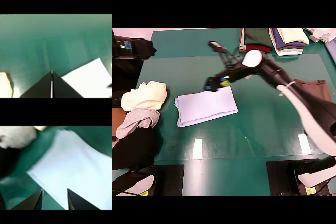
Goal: Fold the shirts.
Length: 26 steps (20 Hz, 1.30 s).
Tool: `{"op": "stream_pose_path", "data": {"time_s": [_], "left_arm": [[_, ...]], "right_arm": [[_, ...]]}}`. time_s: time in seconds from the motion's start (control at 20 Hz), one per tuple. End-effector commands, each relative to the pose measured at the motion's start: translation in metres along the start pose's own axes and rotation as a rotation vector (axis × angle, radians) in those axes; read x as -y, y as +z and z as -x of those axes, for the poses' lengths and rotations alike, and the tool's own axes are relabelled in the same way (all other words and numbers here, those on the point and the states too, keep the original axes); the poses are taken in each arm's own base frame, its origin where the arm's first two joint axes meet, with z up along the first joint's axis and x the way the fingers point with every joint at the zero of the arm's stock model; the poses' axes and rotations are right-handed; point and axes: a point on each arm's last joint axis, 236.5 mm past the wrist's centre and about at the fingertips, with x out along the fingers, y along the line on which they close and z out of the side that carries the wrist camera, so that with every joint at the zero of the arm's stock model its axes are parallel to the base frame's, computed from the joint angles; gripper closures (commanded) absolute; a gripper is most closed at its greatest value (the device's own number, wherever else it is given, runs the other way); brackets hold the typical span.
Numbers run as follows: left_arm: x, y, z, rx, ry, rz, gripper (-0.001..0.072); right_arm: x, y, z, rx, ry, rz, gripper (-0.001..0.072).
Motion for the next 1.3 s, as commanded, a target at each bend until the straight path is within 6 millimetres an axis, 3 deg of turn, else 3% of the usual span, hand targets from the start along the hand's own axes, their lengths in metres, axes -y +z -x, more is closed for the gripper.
{"op": "stream_pose_path", "data": {"time_s": [0.0, 0.05, 0.15, 0.25, 0.35, 0.55, 0.65, 0.7, 0.75, 0.8, 0.85, 0.95, 1.05, 1.15, 1.25], "left_arm": [[0.025, 0.002, -0.001, 0.014, -0.042, -0.047, 0.0683], [0.031, 0.001, -0.003, 0.012, -0.052, -0.054, 0.0682], [0.040, -0.003, -0.006, 0.001, -0.069, -0.064, 0.0682], [0.051, -0.004, -0.009, 0.005, -0.089, -0.078, 0.0682], [0.060, -0.005, -0.012, 0.002, -0.104, -0.089, 0.0682], [0.070, -0.011, -0.016, -0.015, -0.125, -0.097, 0.0682], [0.069, -0.012, -0.017, -0.023, -0.125, -0.097, 0.0682], [0.070, -0.013, -0.017, -0.024, -0.126, -0.096, 0.0682], [0.071, -0.013, -0.017, -0.024, -0.130, -0.093, 0.0682], [0.074, -0.014, -0.017, -0.029, -0.145, -0.086, 0.0683], [0.079, -0.015, -0.018, -0.032, -0.154, -0.092, 0.0683], [0.099, -0.021, -0.020, -0.042, -0.188, -0.120, 0.0683], [0.123, -0.030, -0.023, -0.062, -0.230, -0.155, 0.0683], [0.144, -0.038, -0.025, -0.075, -0.267, -0.181, 0.0683], [0.157, -0.041, -0.024, -0.076, -0.291, -0.197, 0.0682]], "right_arm": [[0.113, -0.057, 0.046, -0.055, -0.184, -0.255, 0.0173], [0.134, -0.070, 0.052, -0.049, -0.188, -0.343, 0.0080], [0.161, -0.091, 0.051, -0.049, -0.148, -0.497, 0.0082], [0.175, -0.105, 0.035, -0.077, -0.110, -0.585, 0.0090], [0.168, -0.105, 0.008, -0.105, -0.038, -0.612, 0.0090], [0.133, -0.088, -0.055, -0.157, 0.092, -0.589, 0.0093], [0.113, -0.079, -0.082, -0.177, 0.138, -0.555, 0.0238], [0.104, -0.075, -0.093, -0.183, 0.146, -0.507, 0.0388], [0.095, -0.069, -0.101, -0.181, 0.155, -0.449, 0.0620], [0.089, -0.061, -0.104, -0.169, 0.160, -0.414, 0.0694], [0.087, -0.049, -0.101, -0.145, 0.156, -0.386, 0.0694], [0.094, -0.021, -0.078, -0.079, 0.130, -0.352, 0.0695], [0.122, 0.002, -0.030, -0.007, 0.046, -0.327, 0.0695], [0.164, 0.012, 0.038, 0.050, -0.089, -0.326, 0.0695], [0.213, 0.010, 0.123, 0.119, -0.256, -0.358, 0.0694]]}}
